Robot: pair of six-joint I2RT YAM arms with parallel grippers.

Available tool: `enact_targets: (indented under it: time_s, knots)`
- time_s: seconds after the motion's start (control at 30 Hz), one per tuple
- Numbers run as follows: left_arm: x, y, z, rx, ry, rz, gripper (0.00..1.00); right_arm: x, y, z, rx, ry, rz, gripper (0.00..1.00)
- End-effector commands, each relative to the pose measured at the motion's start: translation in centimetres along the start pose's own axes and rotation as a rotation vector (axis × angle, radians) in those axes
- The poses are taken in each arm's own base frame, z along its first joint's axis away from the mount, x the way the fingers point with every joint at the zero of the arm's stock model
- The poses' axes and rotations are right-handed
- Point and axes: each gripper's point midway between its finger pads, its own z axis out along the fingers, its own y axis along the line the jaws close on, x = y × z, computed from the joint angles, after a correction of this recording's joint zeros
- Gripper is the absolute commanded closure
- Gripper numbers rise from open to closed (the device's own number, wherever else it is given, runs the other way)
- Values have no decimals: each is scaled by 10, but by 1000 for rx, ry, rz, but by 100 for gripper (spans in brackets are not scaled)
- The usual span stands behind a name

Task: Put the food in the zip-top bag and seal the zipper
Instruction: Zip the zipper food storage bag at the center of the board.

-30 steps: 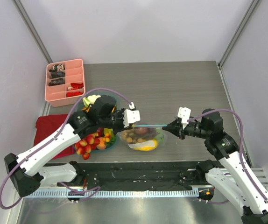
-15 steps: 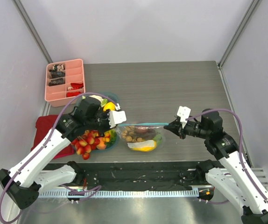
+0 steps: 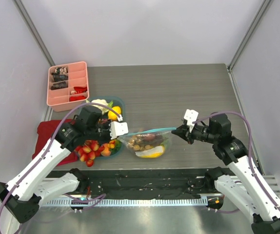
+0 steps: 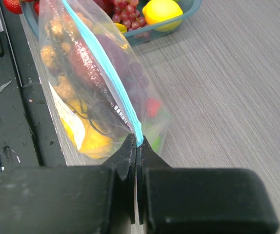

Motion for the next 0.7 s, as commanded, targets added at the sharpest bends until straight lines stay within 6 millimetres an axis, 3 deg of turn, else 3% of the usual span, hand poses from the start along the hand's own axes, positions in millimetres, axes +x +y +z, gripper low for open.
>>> enact_targets:
  time_s: [0.0,0.07,0.1,0.17,0.2,0.23,0.4,0.47,0.57,0.67]
  knots:
    - [-6,-10,-12,58,7,-42,91,-22,-25,-4,93,-33,-67,99]
    - [-9,-13,-8,101,21,-76,90,-26,-27,-1,92,-50,-82,99]
    - [-21,-17,-10,133,-8,-66,80,-28,-28,-1,91,-55,-86,99]
    - [-25,-20,-4,171,9,-68,60,-32,-27,1,74,-71,-101,99]
    - [-33,-17,-5,155,2,-104,37,-33,-26,1,68,-74,-107,99]
    - [-39,-15,-4,150,-10,-128,32,-34,-25,2,56,-78,-111,99]
    - [-88,5,-2,89,-114,-225,25,-36,-20,3,25,-92,-127,99]
    - [-109,3,1,86,-130,-214,25,-36,-20,4,21,-95,-125,99]
    - [-126,-7,18,109,-88,-255,23,-39,-21,4,24,-96,-123,99]
    - [-131,-16,41,149,-18,-374,23,-42,-21,3,27,-101,-115,99]
